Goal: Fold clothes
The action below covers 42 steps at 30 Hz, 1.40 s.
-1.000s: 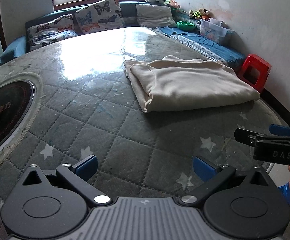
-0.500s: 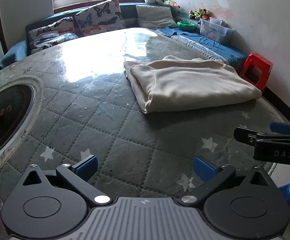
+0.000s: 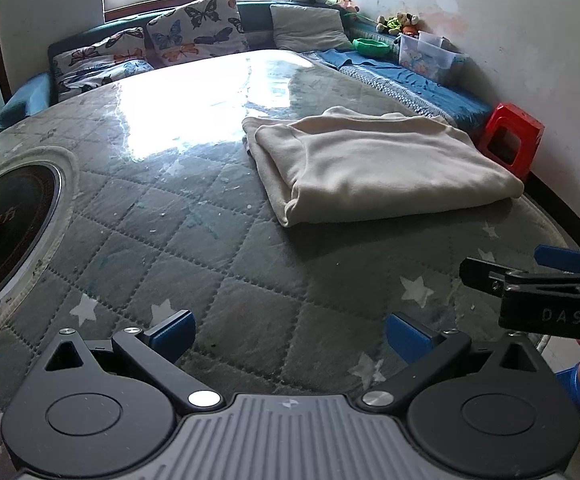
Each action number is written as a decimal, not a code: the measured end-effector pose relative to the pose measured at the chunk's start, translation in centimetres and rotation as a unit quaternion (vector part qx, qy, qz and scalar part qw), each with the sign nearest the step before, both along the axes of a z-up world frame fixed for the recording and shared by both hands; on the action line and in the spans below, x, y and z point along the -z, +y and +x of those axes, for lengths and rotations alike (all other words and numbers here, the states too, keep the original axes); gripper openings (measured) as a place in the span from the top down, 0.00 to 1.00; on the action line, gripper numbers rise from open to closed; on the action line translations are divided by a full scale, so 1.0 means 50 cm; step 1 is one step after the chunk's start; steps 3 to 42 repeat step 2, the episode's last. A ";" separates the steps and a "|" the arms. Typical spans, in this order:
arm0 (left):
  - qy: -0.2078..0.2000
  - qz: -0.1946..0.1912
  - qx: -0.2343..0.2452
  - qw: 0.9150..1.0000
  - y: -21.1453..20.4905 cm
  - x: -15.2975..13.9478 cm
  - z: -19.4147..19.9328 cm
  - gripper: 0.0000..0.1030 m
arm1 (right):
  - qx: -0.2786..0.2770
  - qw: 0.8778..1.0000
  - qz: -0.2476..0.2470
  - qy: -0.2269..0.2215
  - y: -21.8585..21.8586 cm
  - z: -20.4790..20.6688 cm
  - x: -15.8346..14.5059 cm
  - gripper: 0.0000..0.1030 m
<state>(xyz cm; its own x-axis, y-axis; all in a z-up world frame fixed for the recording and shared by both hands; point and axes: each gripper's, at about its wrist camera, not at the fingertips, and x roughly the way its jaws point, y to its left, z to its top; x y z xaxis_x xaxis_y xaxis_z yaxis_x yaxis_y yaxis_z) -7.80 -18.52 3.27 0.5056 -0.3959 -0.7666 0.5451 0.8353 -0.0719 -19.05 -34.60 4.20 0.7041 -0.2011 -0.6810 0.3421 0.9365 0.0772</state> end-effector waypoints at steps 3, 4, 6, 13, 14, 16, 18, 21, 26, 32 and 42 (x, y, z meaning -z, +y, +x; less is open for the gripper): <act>-0.001 -0.002 0.001 1.000 -0.002 -0.002 0.001 0.00 | -0.001 1.000 0.000 0.000 -0.001 0.001 0.001 0.00; -0.001 -0.002 0.001 1.000 -0.002 -0.002 0.001 0.00 | -0.001 1.000 0.000 0.000 -0.001 0.001 0.001 0.00; -0.001 -0.002 0.001 1.000 -0.002 -0.002 0.001 0.00 | -0.001 1.000 0.000 0.000 -0.001 0.001 0.001 0.00; -0.001 -0.002 0.001 1.000 -0.002 -0.002 0.001 0.00 | -0.001 1.000 0.000 0.000 -0.001 0.001 0.001 0.00; -0.001 -0.002 0.001 1.000 -0.002 -0.002 0.001 0.00 | -0.001 1.000 0.000 0.000 -0.001 0.001 0.001 0.00; -0.001 -0.002 0.001 1.000 -0.002 -0.002 0.001 0.00 | -0.001 1.000 0.000 0.000 -0.001 0.001 0.001 0.00; -0.001 -0.002 0.001 1.000 -0.002 -0.002 0.001 0.00 | -0.001 1.000 0.000 0.000 -0.001 0.001 0.001 0.00; -0.001 -0.002 0.001 1.000 -0.002 -0.002 0.001 0.00 | -0.001 1.000 0.000 0.000 -0.001 0.001 0.001 0.00; -0.001 -0.002 0.001 1.000 -0.002 -0.002 0.001 0.00 | -0.001 1.000 0.000 0.000 -0.001 0.001 0.001 0.00; -0.001 -0.002 0.001 1.000 -0.002 -0.002 0.001 0.00 | -0.001 1.000 0.000 0.000 -0.001 0.001 0.001 0.00; -0.001 -0.002 0.001 1.000 -0.002 -0.002 0.001 0.00 | -0.001 1.000 0.000 0.000 -0.001 0.001 0.001 0.00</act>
